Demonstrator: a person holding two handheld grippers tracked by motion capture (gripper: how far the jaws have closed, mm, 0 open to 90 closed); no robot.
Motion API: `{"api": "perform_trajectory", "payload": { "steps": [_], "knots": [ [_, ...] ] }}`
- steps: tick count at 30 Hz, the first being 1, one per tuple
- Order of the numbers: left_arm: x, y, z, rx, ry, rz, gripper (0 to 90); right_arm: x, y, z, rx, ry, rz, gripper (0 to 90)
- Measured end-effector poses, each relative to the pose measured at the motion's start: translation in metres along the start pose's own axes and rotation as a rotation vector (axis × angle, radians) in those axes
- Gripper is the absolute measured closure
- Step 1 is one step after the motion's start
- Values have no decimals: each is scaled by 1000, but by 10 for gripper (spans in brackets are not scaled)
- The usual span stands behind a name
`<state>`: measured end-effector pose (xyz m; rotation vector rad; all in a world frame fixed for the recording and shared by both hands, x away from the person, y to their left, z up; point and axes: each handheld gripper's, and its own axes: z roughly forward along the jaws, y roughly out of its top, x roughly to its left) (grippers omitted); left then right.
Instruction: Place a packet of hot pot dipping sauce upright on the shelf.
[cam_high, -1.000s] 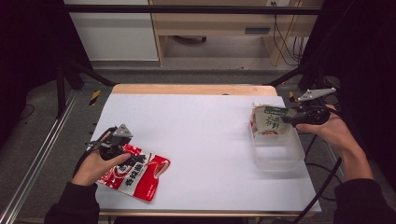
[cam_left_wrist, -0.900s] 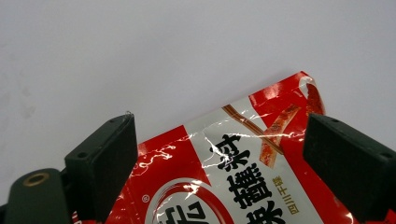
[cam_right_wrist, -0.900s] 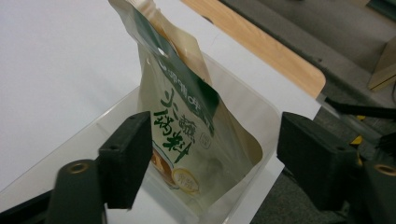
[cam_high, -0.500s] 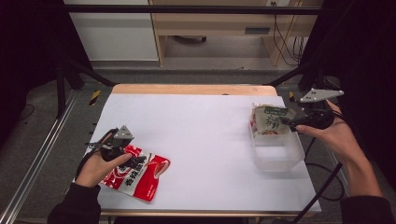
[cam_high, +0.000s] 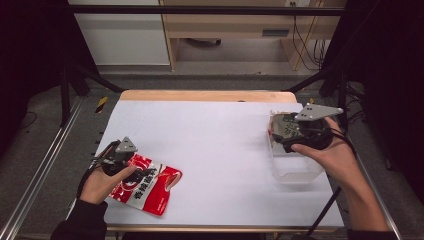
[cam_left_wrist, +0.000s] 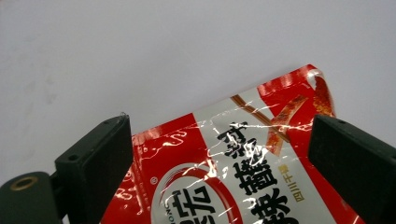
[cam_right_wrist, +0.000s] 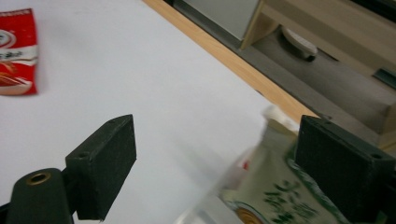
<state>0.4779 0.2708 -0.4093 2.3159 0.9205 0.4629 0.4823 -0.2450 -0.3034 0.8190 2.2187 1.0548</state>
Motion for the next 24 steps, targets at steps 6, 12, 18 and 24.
{"api": "perform_trajectory", "payload": {
  "steps": [6, 12, 18, 24],
  "knots": [
    [4, -12, -8, -5, 24, -24, 72, 31, 7, 18, 1, 53, -13, 133],
    [7, -21, -14, -15, 46, -44, 79, 64, 7, 43, -1, 97, -13, 152],
    [10, -30, -21, -23, 75, -59, 86, 93, 1, 70, 38, 143, -17, 154],
    [15, -43, -30, -48, 95, -91, 87, 124, -14, 97, 33, 176, 8, 155]
  ]
}}
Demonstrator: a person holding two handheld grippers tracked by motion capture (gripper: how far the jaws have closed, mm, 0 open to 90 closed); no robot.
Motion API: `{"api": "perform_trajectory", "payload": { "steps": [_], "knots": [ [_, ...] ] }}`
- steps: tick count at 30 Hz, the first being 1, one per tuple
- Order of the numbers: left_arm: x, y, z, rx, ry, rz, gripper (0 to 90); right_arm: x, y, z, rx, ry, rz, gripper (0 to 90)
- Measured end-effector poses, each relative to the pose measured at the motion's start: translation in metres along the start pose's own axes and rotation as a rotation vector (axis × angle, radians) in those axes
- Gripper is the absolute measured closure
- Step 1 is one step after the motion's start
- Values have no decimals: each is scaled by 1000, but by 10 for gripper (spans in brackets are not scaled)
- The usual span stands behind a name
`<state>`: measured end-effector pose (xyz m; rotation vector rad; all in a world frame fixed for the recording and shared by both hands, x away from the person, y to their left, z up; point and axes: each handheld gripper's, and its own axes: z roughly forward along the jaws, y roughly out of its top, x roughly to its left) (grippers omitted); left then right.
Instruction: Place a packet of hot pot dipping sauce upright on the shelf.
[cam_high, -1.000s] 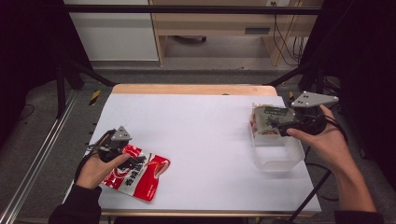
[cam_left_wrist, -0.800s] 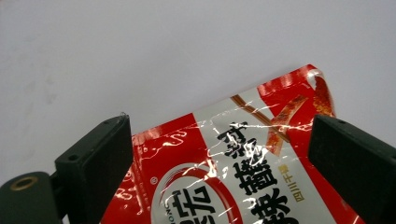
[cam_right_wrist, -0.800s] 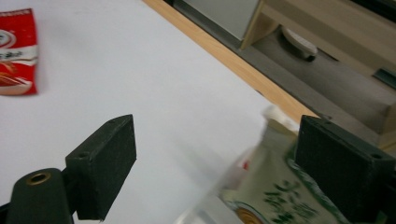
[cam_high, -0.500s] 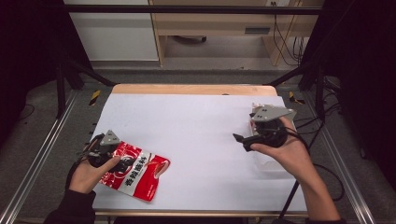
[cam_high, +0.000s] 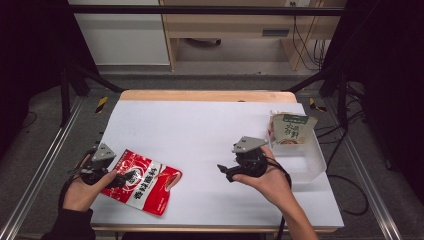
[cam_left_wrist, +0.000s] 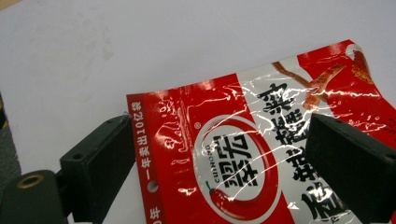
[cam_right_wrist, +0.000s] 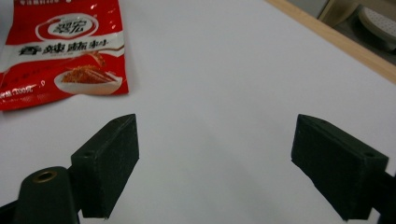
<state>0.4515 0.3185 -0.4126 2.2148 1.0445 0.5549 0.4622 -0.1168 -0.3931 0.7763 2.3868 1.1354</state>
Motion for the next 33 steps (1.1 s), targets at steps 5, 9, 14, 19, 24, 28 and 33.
{"api": "perform_trajectory", "payload": {
  "steps": [5, 9, 14, 19, 24, 28, 33],
  "knots": [
    [6, -8, -4, 9, 4, -36, 87, 13, -10, 22, 5, -1, 16, 158],
    [9, -12, -8, 9, 13, -58, 88, 19, -16, 31, 16, -16, 6, 157],
    [17, -25, -17, 5, 41, -93, 93, 18, -29, 33, 4, -38, 47, 161],
    [16, -42, -26, -12, 55, -127, 110, 18, -44, 41, 48, -34, 86, 164],
    [10, -61, -25, -1, 38, -165, 173, 17, -49, 41, 69, -60, 72, 165],
    [10, -70, -21, 17, 39, -181, 180, 16, -49, 42, 78, -64, 68, 166],
    [9, -78, -19, 25, 53, -206, 177, 16, -50, 43, 96, -60, 56, 166]
  ]
}}
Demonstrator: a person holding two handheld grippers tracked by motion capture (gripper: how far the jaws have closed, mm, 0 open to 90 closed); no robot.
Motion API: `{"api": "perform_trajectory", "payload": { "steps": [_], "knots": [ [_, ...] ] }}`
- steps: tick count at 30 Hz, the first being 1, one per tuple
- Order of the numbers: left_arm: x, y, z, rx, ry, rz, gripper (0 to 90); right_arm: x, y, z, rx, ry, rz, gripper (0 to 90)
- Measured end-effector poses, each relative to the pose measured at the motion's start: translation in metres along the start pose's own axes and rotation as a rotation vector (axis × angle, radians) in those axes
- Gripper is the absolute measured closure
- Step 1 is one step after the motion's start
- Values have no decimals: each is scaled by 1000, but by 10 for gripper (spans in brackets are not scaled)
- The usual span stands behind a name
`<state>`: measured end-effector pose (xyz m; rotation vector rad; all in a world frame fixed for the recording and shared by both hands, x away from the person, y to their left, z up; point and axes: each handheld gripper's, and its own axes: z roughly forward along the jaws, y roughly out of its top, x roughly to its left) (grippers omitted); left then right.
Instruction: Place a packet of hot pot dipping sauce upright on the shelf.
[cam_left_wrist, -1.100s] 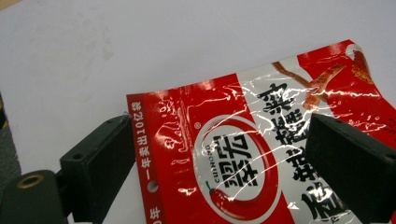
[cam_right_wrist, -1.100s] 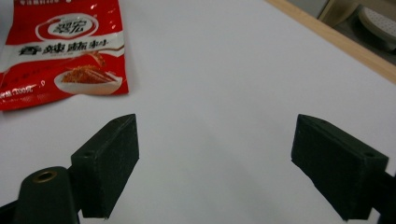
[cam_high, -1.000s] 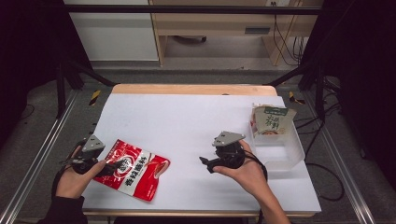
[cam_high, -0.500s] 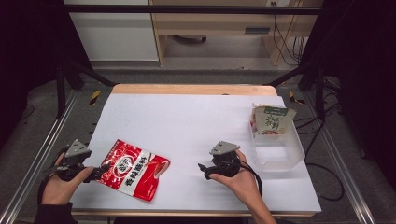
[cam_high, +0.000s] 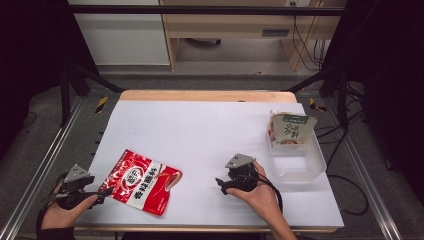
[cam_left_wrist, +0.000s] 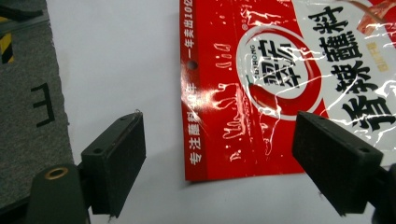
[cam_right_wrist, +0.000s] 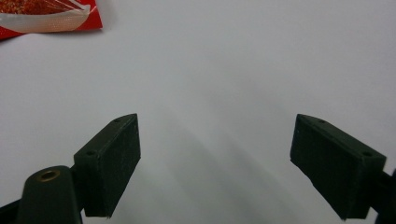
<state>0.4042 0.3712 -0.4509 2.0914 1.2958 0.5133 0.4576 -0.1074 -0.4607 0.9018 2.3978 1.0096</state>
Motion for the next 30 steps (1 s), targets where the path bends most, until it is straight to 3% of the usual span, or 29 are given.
{"api": "perform_trajectory", "payload": {
  "steps": [10, 23, 30],
  "knots": [
    [-2, -8, 2, 29, -2, -1, 160, 2, -1, 2, 26, 1, -24, 166],
    [1, -10, 10, 63, -40, -32, 163, 3, -1, 3, 36, 15, -29, 165],
    [0, -10, 11, 71, -64, -31, 209, 3, -1, 4, 44, 16, -31, 165]
  ]
}}
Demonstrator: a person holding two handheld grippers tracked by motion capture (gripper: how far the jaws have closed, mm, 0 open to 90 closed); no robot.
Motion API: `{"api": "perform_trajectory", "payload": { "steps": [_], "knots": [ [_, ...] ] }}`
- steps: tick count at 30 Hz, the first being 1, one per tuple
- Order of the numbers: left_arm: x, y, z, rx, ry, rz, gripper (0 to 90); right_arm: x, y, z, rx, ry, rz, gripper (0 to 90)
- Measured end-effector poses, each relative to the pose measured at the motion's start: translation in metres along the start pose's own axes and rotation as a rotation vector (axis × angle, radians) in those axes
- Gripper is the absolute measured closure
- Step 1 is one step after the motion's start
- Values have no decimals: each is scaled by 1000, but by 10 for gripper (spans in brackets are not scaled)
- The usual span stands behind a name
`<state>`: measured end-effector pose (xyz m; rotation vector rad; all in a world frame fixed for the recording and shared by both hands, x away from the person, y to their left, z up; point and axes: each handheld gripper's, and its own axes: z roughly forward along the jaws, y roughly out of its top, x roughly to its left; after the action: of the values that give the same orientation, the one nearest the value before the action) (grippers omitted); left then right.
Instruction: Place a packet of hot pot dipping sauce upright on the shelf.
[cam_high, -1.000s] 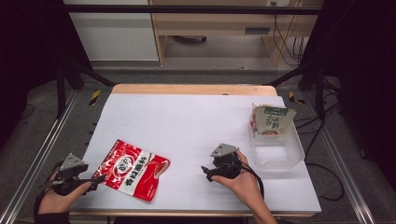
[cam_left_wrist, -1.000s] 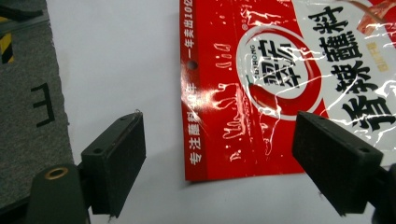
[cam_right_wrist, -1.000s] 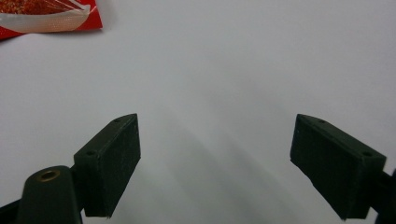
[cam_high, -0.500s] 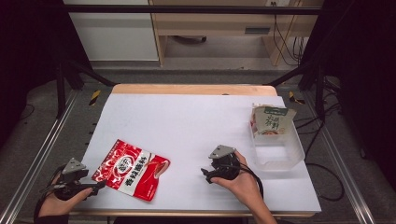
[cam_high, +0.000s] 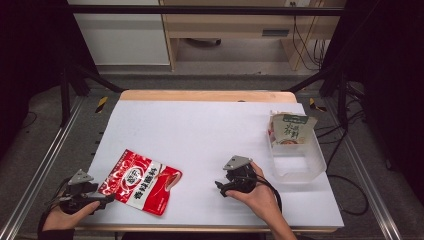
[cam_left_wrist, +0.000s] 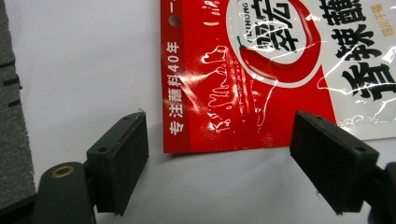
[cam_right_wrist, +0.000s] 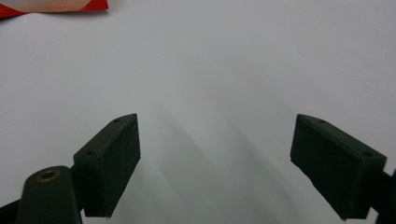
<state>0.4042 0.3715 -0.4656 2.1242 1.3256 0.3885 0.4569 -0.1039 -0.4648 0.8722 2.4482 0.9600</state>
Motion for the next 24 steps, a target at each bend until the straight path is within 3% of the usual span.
{"api": "perform_trajectory", "payload": {
  "steps": [10, 14, 21, 24],
  "knots": [
    [-2, 1, -1, -3, -32, 0, 278, 1, 0, 1, 14, 7, -2, 163],
    [-3, 2, -5, -31, -42, -12, 326, 0, 0, 1, 14, 6, -5, 163],
    [-3, 5, -10, -59, -146, -57, 461, 0, 0, 1, 12, 8, -4, 164],
    [-3, 7, -7, -44, -116, -39, 503, 0, 0, 1, 12, 6, -1, 165]
  ]
}}
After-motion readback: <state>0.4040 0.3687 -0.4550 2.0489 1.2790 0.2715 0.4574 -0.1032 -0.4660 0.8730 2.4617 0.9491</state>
